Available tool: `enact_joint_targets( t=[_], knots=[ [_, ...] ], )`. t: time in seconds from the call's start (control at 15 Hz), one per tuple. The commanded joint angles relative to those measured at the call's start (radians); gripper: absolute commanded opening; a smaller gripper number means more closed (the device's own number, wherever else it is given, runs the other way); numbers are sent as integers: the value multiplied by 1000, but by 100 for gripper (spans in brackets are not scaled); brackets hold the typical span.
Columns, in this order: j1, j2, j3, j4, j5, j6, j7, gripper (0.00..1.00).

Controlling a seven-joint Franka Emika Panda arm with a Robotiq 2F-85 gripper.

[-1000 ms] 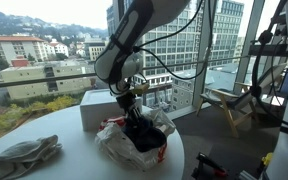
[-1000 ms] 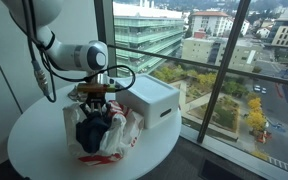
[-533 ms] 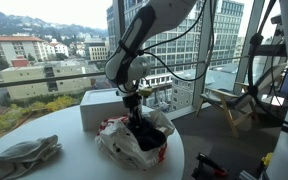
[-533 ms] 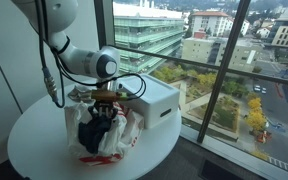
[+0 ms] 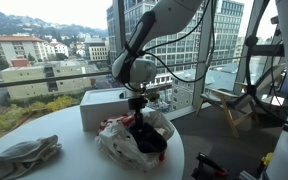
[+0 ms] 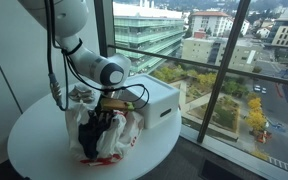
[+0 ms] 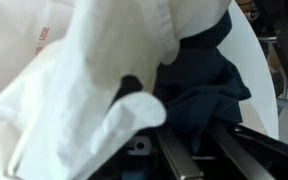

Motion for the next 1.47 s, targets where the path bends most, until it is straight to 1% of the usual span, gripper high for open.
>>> enact_joint_targets(
  t=[0.0, 0.13, 0.4, 0.47, 0.53, 0.6, 0.67, 0.73, 0.87, 0.93, 1.0, 1.07, 1.13, 1.2, 1.27, 1.4],
  knots=[
    [-11, 40, -1, 23, 15, 30, -114, 3],
    [-11, 50, 0, 18, 16, 92, -153, 3],
    [-22, 73, 23, 13, 82, 316, -202, 3],
    [-32, 79, 34, 16, 113, 345, -210, 3],
    [-30, 81, 33, 18, 118, 364, -194, 22],
    [-26, 80, 29, 17, 119, 380, -169, 39],
    [-20, 73, 21, 17, 111, 380, -141, 44],
    [-14, 63, 14, 15, 100, 373, -113, 53],
    [-7, 32, 10, 2, 87, 382, -78, 66],
    [-4, 15, 9, 0, 83, 365, -56, 75],
    [3, -7, 4, -9, 72, 368, -32, 81],
    [9, -25, 0, -13, 62, 371, -8, 90],
    [5, -45, 5, -10, 67, 344, 6, 97],
    [10, -69, 3, -15, 69, 355, 36, 100],
    [19, -88, -2, -18, 62, 364, 70, 100],
    [42, -130, -26, -22, 24, 373, 180, 100]
  ],
)
